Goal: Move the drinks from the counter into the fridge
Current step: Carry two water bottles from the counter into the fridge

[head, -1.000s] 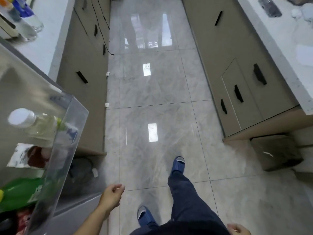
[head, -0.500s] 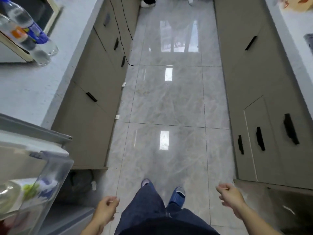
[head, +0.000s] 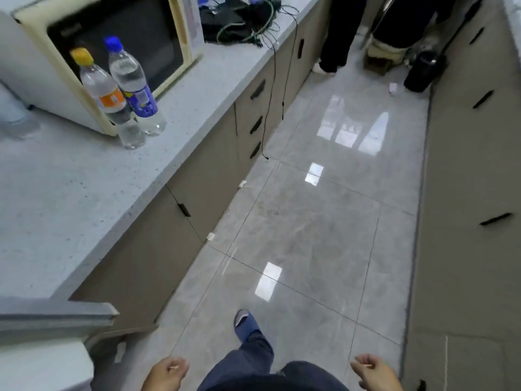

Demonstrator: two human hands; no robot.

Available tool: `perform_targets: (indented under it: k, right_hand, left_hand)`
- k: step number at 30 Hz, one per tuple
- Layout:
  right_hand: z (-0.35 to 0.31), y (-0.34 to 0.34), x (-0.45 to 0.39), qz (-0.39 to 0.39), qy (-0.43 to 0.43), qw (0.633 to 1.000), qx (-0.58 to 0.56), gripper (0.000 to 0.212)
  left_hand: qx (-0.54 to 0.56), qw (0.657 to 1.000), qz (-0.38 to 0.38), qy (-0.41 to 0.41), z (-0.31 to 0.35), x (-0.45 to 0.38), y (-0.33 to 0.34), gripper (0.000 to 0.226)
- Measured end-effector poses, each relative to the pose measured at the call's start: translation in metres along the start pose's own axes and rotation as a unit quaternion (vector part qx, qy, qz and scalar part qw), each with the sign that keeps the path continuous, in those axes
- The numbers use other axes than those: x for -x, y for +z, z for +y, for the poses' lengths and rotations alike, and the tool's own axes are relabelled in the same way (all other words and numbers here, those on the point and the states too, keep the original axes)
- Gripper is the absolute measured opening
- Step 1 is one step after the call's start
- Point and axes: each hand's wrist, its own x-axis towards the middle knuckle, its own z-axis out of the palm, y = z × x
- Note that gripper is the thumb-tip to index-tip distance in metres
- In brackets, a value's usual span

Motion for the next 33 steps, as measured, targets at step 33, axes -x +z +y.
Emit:
perform_targets:
  k: [33]
  right_hand:
    - [-0.486,0.180,0.019,-0.408,-0.468,0.760,0.191,0.012]
  left_hand:
    - [0.447,0.850,0.266,0.078,0.301,0.025,-0.056,0.013]
